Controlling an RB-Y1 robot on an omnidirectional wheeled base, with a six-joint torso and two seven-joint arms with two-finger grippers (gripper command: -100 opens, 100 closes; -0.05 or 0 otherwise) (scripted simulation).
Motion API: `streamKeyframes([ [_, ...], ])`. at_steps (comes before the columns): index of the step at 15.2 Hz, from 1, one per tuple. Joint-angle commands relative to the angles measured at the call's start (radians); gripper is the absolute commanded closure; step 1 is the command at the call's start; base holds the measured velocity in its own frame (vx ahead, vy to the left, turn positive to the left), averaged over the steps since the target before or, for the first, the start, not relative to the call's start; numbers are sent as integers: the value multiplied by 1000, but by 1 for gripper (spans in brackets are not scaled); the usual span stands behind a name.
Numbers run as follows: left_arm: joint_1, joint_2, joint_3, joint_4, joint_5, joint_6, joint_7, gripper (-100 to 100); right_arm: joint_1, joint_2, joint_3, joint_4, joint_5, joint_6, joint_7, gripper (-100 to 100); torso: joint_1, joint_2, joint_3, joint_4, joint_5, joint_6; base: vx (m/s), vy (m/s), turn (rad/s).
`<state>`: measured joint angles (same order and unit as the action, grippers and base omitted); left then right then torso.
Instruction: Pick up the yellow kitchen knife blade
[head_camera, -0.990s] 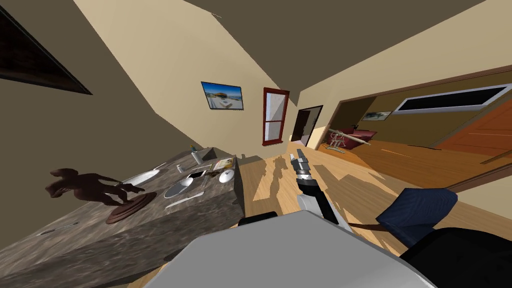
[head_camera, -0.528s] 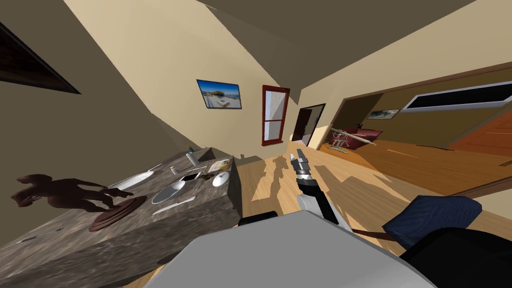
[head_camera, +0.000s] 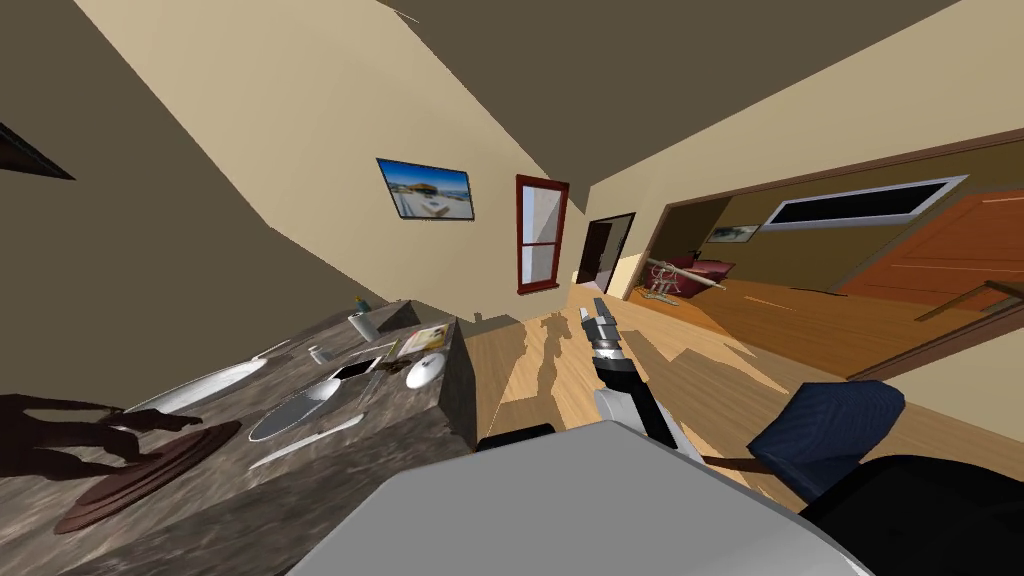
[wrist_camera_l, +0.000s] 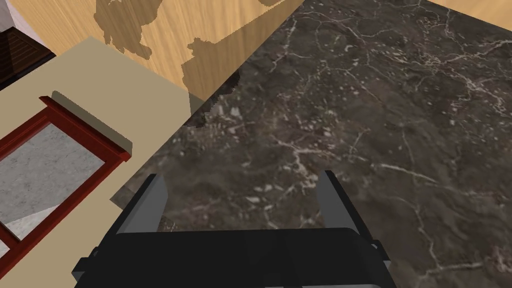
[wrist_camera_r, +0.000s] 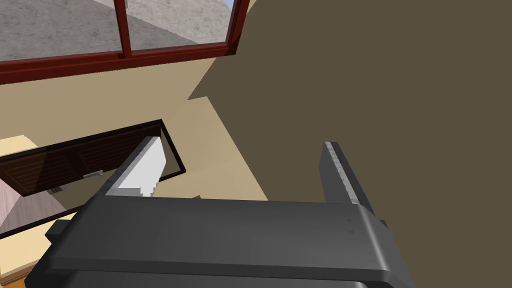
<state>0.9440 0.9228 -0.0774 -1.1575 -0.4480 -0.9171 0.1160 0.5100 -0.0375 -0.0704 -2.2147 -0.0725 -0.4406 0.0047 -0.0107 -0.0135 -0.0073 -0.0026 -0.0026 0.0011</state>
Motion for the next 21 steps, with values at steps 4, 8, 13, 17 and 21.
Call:
streamKeyframes([
  [4,15,49,2,88,-60,-38,24,-100,0,0,0,0,0,0,0,0,4,1,0,0,1,-1,176,-95,-36],
  [8,15,49,2,128,-60,-38,24,-100,0,0,0,0,0,0,0,0,7,7,3,1,1,-1,76,-34,-23],
  [13,42,104,12,245,-123,-74,51,-100,0,0,0,0,0,0,0,0,4,1,0,0,1,0,152,-69,-78],
  [17,63,152,25,352,-180,-105,75,-100,0,0,0,0,0,0,0,0,6,-1,-1,-1,1,0,194,-53,-94],
  [21,81,210,48,477,-253,-139,106,-100,0,0,0,0,0,0,0,0,8,-10,-6,-3,2,0,303,-22,-146],
])
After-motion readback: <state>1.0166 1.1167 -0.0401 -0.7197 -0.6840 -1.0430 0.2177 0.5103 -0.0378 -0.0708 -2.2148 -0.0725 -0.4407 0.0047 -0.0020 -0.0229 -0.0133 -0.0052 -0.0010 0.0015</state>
